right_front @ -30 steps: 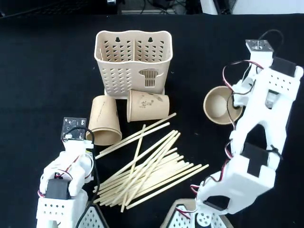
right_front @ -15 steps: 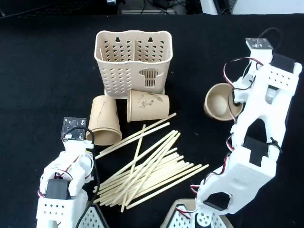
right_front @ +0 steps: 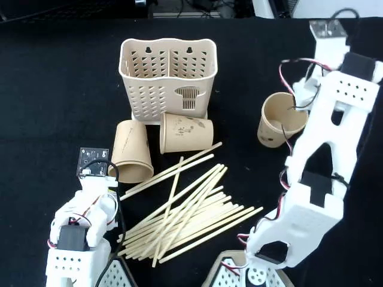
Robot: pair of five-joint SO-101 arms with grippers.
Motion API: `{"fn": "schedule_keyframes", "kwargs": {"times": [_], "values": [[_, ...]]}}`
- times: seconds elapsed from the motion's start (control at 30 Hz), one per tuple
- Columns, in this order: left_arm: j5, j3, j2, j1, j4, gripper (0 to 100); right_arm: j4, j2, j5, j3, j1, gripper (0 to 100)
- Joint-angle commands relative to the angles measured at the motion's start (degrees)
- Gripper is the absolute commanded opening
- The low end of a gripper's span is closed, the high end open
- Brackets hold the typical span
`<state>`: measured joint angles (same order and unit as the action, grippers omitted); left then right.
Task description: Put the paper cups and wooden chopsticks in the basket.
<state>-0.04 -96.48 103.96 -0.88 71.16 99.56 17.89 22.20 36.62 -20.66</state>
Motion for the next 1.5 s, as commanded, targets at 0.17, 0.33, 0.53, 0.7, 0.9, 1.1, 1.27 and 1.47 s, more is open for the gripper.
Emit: {"fn": "schedule_keyframes", "kwargs": {"times": [0.17, 0.33, 0.53, 0.7, 0.9, 1.1, 1.27, 1.47], "values": [[0.4, -0.8, 0.4, 0.5, 0.7, 3, 1.7, -8.9, -2.2, 7.1, 4.9, 11.3], [0.4, -0.8, 0.4, 0.6, 0.7, 3, 1.7, -20.4, -2.2, -7.9, 14.2, 11.3], [0.4, -0.8, 0.4, 0.5, 0.7, 3, 0.4, -32.8, -2.5, -27.5, 31.2, 11.3], [0.4, -0.8, 0.4, 0.5, 0.7, 3, -6.4, -32.8, -8.5, -41.8, 43.5, 11.3], [0.4, -0.8, 0.4, 0.5, 0.7, 3, -15.4, -27.7, -17.8, -48.1, 49.3, 14.6], [0.4, -0.8, 0.4, 0.5, 0.7, 3, -17.9, -23.8, -23.2, -47.0, 51.5, 26.9], [0.4, -0.8, 0.4, 0.4, 0.7, 3, -18.6, -21.6, -26.9, -44.1, 54.5, 26.8], [0.4, -0.8, 0.4, 0.4, 0.7, 3, -21.5, -16.4, -31.9, -42.4, 55.2, 26.8]]}}
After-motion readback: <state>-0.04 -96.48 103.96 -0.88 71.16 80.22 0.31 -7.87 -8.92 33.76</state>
